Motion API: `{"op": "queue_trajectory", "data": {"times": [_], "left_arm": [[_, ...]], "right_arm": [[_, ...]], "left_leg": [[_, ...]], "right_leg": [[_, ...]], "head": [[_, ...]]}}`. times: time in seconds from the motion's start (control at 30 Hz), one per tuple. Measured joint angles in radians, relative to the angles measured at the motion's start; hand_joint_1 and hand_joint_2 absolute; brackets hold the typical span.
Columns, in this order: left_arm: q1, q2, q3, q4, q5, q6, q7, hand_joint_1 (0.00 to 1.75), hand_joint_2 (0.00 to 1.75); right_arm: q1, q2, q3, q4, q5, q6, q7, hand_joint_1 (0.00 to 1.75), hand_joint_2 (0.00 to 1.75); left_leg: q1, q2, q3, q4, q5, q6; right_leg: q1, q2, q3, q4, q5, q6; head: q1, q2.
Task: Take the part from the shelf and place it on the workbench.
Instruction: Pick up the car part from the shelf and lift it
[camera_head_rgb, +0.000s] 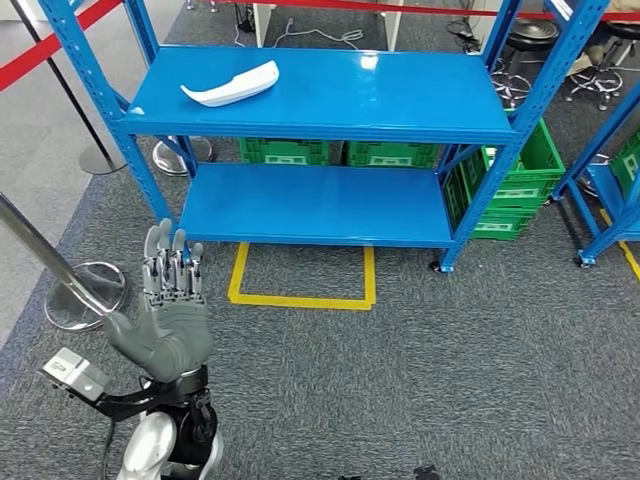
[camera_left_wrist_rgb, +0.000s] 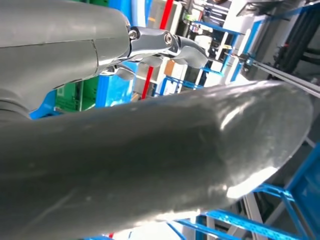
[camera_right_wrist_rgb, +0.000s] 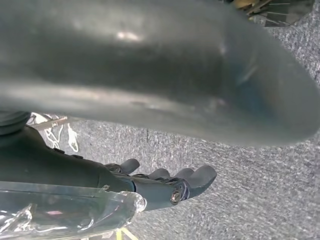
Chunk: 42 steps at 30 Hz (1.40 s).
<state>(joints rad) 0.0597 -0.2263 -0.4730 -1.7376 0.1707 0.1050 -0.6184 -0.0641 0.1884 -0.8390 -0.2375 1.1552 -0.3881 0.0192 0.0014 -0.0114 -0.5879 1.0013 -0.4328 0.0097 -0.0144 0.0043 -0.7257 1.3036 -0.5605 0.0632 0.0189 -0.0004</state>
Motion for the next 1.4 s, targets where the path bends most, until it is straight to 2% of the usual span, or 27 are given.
{"op": "queue_trajectory", "data": {"times": [0.03,0.1,0.17,0.27,0.3,0.37,0.43,0.47,0.5,0.57,0.63,0.7,0.8,0.83,0.87,0.93,0.97,1.0,1.03,1.07,1.13,1.17,1.2,1.27,1.3,1.37,1.4], "left_arm": [[0.0,0.0,0.001,0.0,0.003,-0.014,-0.001,0.0,0.0],[0.0,0.0,0.001,0.0,0.013,-0.047,-0.003,0.0,0.0],[0.0,0.001,0.001,0.0,0.019,-0.081,-0.007,0.0,0.0],[-0.001,0.002,0.001,0.0,0.015,-0.118,-0.012,0.0,0.0],[-0.002,0.002,0.002,0.0,0.007,-0.124,-0.014,0.0,0.0],[-0.003,0.003,0.003,0.0,-0.012,-0.128,-0.02,0.0,0.0],[-0.003,0.003,0.004,0.0,-0.025,-0.126,-0.028,0.0,0.0],[-0.002,0.003,0.006,0.0,-0.032,-0.123,-0.032,0.0,0.0],[-0.002,0.003,0.007,0.0,-0.038,-0.121,-0.035,0.0,0.0],[-0.002,0.003,0.009,0.0,-0.053,-0.122,-0.041,0.0,0.0],[-0.005,0.003,0.009,0.0,-0.067,-0.13,-0.054,0.0,0.0],[-0.008,0.003,0.008,0.0,-0.075,-0.138,-0.068,0.0,0.0],[-0.006,0.003,0.009,0.0,-0.079,-0.142,-0.074,0.0,0.0],[-0.006,0.003,0.009,0.0,-0.08,-0.142,-0.074,0.0,0.0],[-0.005,0.002,0.009,0.0,-0.08,-0.143,-0.074,0.0,0.0],[-0.006,0.002,0.008,0.0,-0.08,-0.145,-0.074,0.0,0.0],[-0.005,0.002,0.009,0.0,-0.079,-0.147,-0.074,0.0,0.0],[-0.005,0.002,0.009,0.0,-0.078,-0.149,-0.074,0.0,0.0],[-0.005,0.002,0.009,0.0,-0.075,-0.15,-0.073,0.0,0.0],[-0.004,0.002,0.009,0.0,-0.072,-0.151,-0.071,0.0,0.0],[-0.004,0.001,0.01,0.001,-0.066,-0.152,-0.067,0.0,0.0],[-0.004,0.001,0.01,0.001,-0.063,-0.152,-0.066,0.0,0.0],[-0.004,0.001,0.011,0.002,-0.061,-0.153,-0.065,0.0,0.0],[-0.006,0.0,0.011,0.002,-0.058,-0.154,-0.063,0.0,0.0],[-0.006,0.0,0.011,0.002,-0.058,-0.155,-0.062,0.0,0.0],[-0.007,0.001,0.012,0.003,-0.058,-0.155,-0.062,0.0,0.0],[-0.007,0.001,0.013,0.003,-0.058,-0.155,-0.062,0.0,0.0]], "right_arm": [[0.0,0.0,0.001,0.001,0.003,0.005,0.004,0.0,0.0],[-0.002,0.0,0.003,0.001,0.01,0.014,0.013,0.0,0.0],[-0.004,0.0,0.005,0.002,0.02,0.021,0.021,0.0,0.0],[-0.001,0.0,0.016,0.003,0.044,0.034,0.024,0.0,0.0],[-0.001,0.0,0.022,0.003,0.055,0.04,0.024,0.0,0.0],[-0.002,0.0,0.033,0.003,0.071,0.048,0.024,0.0,0.0],[-0.001,0.0,0.042,0.003,0.081,0.05,0.025,0.0,0.0],[-0.001,0.0,0.045,0.003,0.084,0.05,0.028,0.0,0.0],[0.0,0.0,0.047,0.003,0.086,0.05,0.03,0.0,0.0],[0.0,0.001,0.05,0.003,0.088,0.052,0.032,0.0,0.0],[-0.001,0.001,0.053,0.003,0.088,0.057,0.031,0.0,0.0],[-0.001,0.001,0.053,0.003,0.087,0.062,0.03,0.0,0.0],[0.0,0.001,0.053,0.003,0.086,0.067,0.03,0.0,0.0],[-0.001,0.001,0.053,0.004,0.086,0.068,0.03,0.0,0.0],[-0.002,0.001,0.053,0.004,0.086,0.069,0.03,0.0,0.0],[0.0,0.001,0.053,0.004,0.085,0.072,0.03,0.0,0.0],[0.004,0.001,0.053,0.004,0.084,0.073,0.03,0.0,0.0],[0.008,0.001,0.053,0.004,0.083,0.074,0.03,0.0,0.0],[0.011,0.001,0.053,0.004,0.082,0.074,0.031,0.0,0.0],[0.012,0.001,0.053,0.004,0.082,0.074,0.031,0.0,0.0],[0.014,0.001,0.053,0.004,0.081,0.074,0.031,0.0,0.0],[0.014,0.001,0.053,0.005,0.08,0.074,0.031,0.0,0.0],[0.013,0.001,0.053,0.005,0.08,0.075,0.031,0.0,0.0],[0.01,0.001,0.053,0.005,0.081,0.075,0.03,0.0,0.0],[0.009,0.001,0.053,0.005,0.082,0.074,0.03,0.0,0.0],[0.007,0.0,0.053,0.005,0.084,0.074,0.03,0.0,0.0],[0.006,0.0,0.053,0.005,0.084,0.074,0.03,0.0,0.0]], "left_leg": [[0.0,-0.002,0.003,0.0,-0.001,-0.001],[-0.003,-0.005,0.008,0.002,-0.005,-0.006],[-0.006,-0.006,0.009,0.003,-0.008,-0.014],[-0.004,-0.006,0.008,0.004,-0.01,-0.029],[-0.004,-0.005,0.002,0.017,-0.022,-0.035],[-0.002,-0.002,-0.039,0.105,-0.073,-0.046],[0.001,-0.001,-0.105,0.235,-0.129,-0.052],[0.002,-0.001,-0.126,0.273,-0.135,-0.054],[0.004,-0.001,-0.131,0.278,-0.123,-0.055],[0.008,0.001,-0.086,0.183,-0.057,-0.057],[0.011,0.005,-0.025,0.059,-0.019,-0.055],[0.011,0.004,0.002,0.003,-0.029,-0.041],[0.009,-0.001,0.025,-0.009,-0.037,-0.012],[0.007,-0.002,0.038,-0.009,-0.04,-0.005],[0.005,-0.002,0.05,-0.009,-0.044,0.0],[-0.001,-0.002,0.074,-0.009,-0.063,0.007],[-0.004,-0.003,0.087,-0.009,-0.073,0.01],[-0.007,-0.004,0.103,-0.009,-0.084,0.012],[-0.009,-0.006,0.121,-0.009,-0.095,0.012],[-0.012,-0.008,0.14,-0.009,-0.108,0.012],[-0.015,-0.01,0.171,-0.008,-0.139,0.009],[-0.016,-0.011,0.18,-0.008,-0.152,0.005],[-0.014,-0.011,0.186,-0.01,-0.16,-0.001],[-0.011,-0.01,0.185,-0.002,-0.156,-0.014],[-0.01,-0.008,0.173,0.022,-0.144,-0.021],[-0.009,-0.004,0.106,0.121,-0.138,-0.034],[-0.007,-0.003,0.059,0.181,-0.156,-0.04]], "right_leg": [[0.001,0.0,0.022,-0.047,0.031,-0.003],[0.004,0.001,0.093,-0.187,0.094,-0.011],[0.006,0.002,0.132,-0.265,0.115,-0.016],[0.007,0.004,0.134,-0.273,0.115,-0.028],[0.005,0.003,0.135,-0.275,0.116,-0.033],[0.002,0.002,0.136,-0.278,0.118,-0.041],[0.001,0.0,0.136,-0.277,0.117,-0.044],[0.001,-0.001,0.136,-0.277,0.117,-0.044],[0.0,-0.001,0.136,-0.277,0.116,-0.044],[-0.002,0.0,0.139,-0.277,0.113,-0.039],[-0.001,0.003,0.139,-0.277,0.101,-0.026],[0.002,0.004,0.144,-0.281,0.091,-0.011],[-0.002,0.002,0.161,-0.274,0.093,0.007],[-0.003,0.001,0.148,-0.245,0.084,0.009],[-0.003,0.001,0.118,-0.193,0.071,0.009],[0.001,0.001,0.031,-0.064,0.031,0.005],[0.003,0.001,-0.007,-0.023,0.012,0.003],[0.005,0.001,-0.031,-0.014,-0.001,-0.001],[0.008,0.001,-0.039,-0.038,0.0,-0.005],[0.011,0.002,-0.036,-0.087,0.023,-0.011],[0.017,0.006,-0.021,-0.195,0.136,-0.026],[0.021,0.008,-0.015,-0.227,0.189,-0.034],[0.026,0.01,-0.011,-0.241,0.221,-0.041],[0.03,0.011,0.002,-0.248,0.22,-0.053],[0.028,0.011,0.009,-0.255,0.215,-0.058],[0.022,0.009,0.028,-0.271,0.208,-0.066],[0.021,0.008,0.035,-0.275,0.203,-0.069]], "head": [[0.0,0.0],[0.0,0.0],[-0.001,0.0],[-0.001,0.0],[-0.003,0.0],[-0.007,0.0],[-0.009,0.0],[-0.009,0.0],[-0.009,0.0],[-0.009,0.0],[-0.011,0.0],[-0.013,0.0],[-0.006,0.0],[-0.003,0.0],[-0.001,0.0],[0.002,0.0],[0.002,0.0],[0.002,0.0],[0.002,0.0],[0.003,0.0],[0.002,0.0],[0.0,0.0],[-0.001,0.0],[-0.002,0.0],[-0.003,0.0],[-0.006,0.0],[-0.007,0.0]]}}
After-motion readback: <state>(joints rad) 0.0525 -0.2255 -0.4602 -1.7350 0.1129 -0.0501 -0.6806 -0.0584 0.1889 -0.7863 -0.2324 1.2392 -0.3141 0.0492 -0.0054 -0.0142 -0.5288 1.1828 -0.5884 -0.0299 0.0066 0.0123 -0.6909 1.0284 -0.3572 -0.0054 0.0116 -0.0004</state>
